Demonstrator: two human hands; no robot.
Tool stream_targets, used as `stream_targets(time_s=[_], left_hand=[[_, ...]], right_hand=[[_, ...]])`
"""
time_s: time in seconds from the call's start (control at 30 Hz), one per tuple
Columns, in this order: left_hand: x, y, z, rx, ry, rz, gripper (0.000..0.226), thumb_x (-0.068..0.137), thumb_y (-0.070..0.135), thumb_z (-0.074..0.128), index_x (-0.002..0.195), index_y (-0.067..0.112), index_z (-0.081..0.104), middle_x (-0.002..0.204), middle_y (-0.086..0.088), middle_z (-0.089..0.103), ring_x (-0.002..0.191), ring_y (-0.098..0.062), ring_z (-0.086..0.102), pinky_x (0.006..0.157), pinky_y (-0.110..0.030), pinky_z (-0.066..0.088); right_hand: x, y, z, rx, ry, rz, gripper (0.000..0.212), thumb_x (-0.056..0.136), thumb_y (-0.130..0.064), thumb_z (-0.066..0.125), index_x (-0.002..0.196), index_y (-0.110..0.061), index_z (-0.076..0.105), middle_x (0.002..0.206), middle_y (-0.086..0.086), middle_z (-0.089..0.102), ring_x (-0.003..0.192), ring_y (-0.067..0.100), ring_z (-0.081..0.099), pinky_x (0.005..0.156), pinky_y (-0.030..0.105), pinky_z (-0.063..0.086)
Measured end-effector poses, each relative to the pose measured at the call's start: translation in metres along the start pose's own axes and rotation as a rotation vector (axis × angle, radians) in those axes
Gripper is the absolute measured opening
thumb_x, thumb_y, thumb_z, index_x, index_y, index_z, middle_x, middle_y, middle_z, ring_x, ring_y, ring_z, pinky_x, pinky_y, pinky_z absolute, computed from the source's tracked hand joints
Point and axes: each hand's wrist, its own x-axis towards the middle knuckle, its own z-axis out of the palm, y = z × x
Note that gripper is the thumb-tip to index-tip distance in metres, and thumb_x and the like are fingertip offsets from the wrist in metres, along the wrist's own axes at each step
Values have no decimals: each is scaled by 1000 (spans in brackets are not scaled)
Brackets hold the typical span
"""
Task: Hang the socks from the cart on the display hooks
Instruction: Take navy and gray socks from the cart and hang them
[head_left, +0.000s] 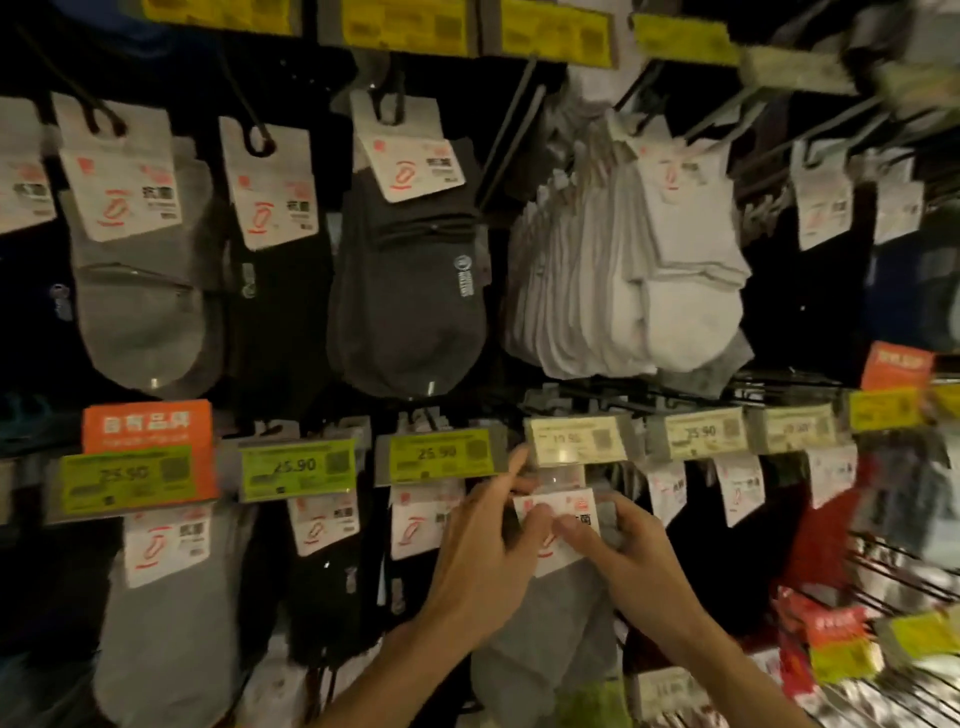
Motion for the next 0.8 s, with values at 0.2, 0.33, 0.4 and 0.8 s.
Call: stream_targets(time_s=[0.2,0.33,0.4,0.8], left_hand=[[10,13,12,61,149,117,51,97,50,48,134,74,23,123,24,53,106,-5,57,94,-35,51],[16,17,18,96,215,141,63,99,42,48,135,78,11,108,26,55,81,-12,60,75,-30,51],[17,19,20,98,219,162,70,100,33,51,134,79,10,93,19,58,68,-13,59,61,-18,44],[25,14,37,200,289,226,71,97,42,46,139,74,-1,127,33,39,81,4,55,68,-11,42]], right_hand=[[23,-5,-12,-8,-63,-72,16,92,-12,65,107,-8,68,96,3,76,89,18,74,71,24,57],[29,-4,-15,-15,-98,-105,15,91,-10,66,106,-8,65,93,0,75,86,12,73,70,22,56],[31,-3,-17,9,-105,-109,15,91,-8,66,106,-7,65,92,-1,75,84,11,73,69,20,55],[40,11,-29,29,-106,-139,14,92,-11,66,105,-10,69,95,-2,76,87,12,73,71,22,56]])
